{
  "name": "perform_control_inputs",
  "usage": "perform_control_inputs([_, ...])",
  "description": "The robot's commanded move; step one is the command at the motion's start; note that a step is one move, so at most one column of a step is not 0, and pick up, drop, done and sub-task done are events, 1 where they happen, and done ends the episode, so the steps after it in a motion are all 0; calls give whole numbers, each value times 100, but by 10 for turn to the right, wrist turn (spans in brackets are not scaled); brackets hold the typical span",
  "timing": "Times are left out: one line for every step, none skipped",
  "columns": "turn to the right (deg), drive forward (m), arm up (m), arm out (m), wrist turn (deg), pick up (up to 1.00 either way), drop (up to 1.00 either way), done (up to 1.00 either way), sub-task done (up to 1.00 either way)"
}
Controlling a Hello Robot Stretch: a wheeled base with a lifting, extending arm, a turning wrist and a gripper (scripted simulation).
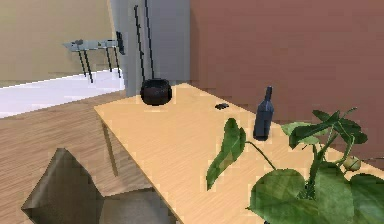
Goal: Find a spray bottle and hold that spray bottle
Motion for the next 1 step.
perform_control_inputs([0,0,0,0,0,100,0,0,0])
